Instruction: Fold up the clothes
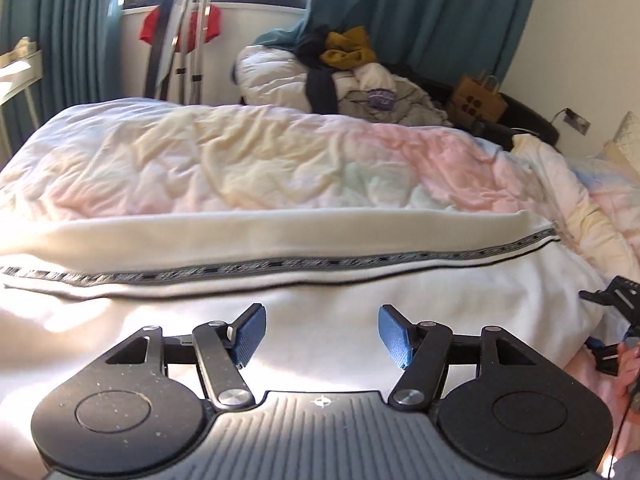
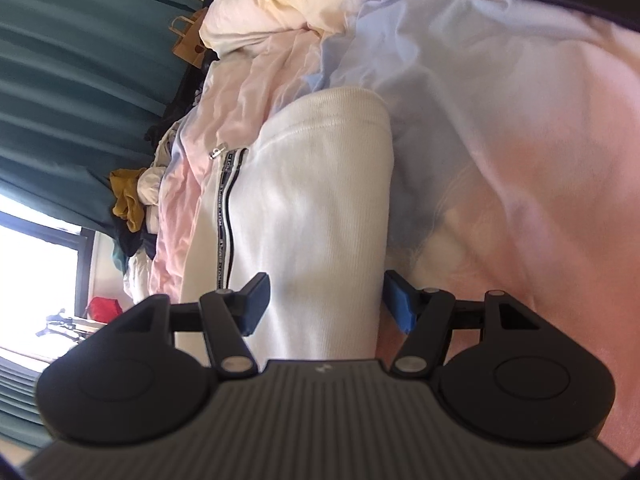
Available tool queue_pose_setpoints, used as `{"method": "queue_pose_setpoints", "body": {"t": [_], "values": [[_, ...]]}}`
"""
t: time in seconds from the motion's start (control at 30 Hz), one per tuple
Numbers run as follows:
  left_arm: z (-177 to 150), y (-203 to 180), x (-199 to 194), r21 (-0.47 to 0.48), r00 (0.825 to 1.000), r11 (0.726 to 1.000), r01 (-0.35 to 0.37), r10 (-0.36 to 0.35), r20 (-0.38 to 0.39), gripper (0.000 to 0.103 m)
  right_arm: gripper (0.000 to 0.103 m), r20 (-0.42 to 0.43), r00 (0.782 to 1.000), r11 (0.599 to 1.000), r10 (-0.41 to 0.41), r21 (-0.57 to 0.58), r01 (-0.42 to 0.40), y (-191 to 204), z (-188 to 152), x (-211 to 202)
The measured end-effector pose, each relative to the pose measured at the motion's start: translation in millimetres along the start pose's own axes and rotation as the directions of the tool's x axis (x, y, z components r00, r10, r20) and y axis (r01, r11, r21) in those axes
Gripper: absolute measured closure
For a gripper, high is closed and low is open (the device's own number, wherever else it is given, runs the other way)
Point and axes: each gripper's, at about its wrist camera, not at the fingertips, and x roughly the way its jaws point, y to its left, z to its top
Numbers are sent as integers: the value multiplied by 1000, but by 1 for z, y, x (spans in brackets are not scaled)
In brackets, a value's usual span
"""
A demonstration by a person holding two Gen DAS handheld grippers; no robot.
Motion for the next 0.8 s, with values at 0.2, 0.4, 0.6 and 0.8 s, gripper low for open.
{"method": "queue_pose_setpoints", "body": {"t": [0.2,0.4,0.6,0.8], "values": [[-31,34,-8,-128,1000,991,-29,27,-13,39,40,-52,998,1000,-25,-3,25,0,-3,5],[-39,40,-9,-142,1000,990,-17,17,2,39,37,-81,995,995,54,90,-47,-4,8,22],[-40,41,-11,-140,1000,990,-8,9,11,39,37,-82,962,960,259,129,-247,-6,31,45],[-29,46,0,-172,1000,985,12,-10,12,39,38,-70,969,969,237,-54,-241,16,27,49]]}}
